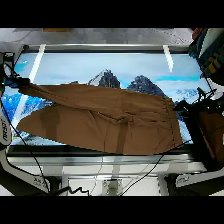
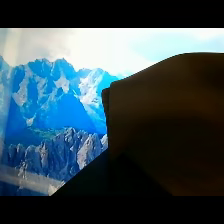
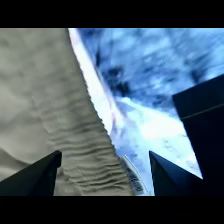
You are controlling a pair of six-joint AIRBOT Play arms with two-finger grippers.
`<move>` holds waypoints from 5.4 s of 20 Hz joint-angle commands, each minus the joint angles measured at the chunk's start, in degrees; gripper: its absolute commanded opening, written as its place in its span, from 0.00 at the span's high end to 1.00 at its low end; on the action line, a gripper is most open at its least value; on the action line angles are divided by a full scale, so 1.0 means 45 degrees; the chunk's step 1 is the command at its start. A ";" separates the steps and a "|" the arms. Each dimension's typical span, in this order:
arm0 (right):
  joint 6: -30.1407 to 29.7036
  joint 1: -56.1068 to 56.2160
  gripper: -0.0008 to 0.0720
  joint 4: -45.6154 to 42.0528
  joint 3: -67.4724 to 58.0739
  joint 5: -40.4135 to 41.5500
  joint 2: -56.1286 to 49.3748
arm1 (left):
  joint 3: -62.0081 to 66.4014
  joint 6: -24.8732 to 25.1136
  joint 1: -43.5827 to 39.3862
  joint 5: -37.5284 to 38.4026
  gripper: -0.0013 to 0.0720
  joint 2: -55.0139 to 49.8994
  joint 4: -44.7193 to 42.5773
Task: Fold the clothes and pants, and hang the long-sleeved shirts on hangers.
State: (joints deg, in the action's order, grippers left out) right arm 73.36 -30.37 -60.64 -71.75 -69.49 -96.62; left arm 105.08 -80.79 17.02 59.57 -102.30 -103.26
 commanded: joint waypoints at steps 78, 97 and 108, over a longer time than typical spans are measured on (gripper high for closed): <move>-0.1885 -0.1137 0.95 0.0170 0.1622 -0.0753 0.7990 | -1.4673 0.7067 0.8607 -0.2739 0.33 0.5756 1.2677; 0.2322 -0.2846 0.19 -0.1035 1.0652 -0.0457 1.4576 | -1.4105 0.8728 0.7961 -0.3298 0.95 0.5673 1.2779; 0.4682 -0.2846 0.30 0.0005 1.0690 0.4090 1.0414 | -1.4105 0.8728 0.7961 -0.3424 0.95 0.5668 1.2794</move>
State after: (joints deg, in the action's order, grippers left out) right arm 94.28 -43.13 -63.48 -23.81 -57.34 -44.75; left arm 41.54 -41.54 52.84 44.64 -76.79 -45.74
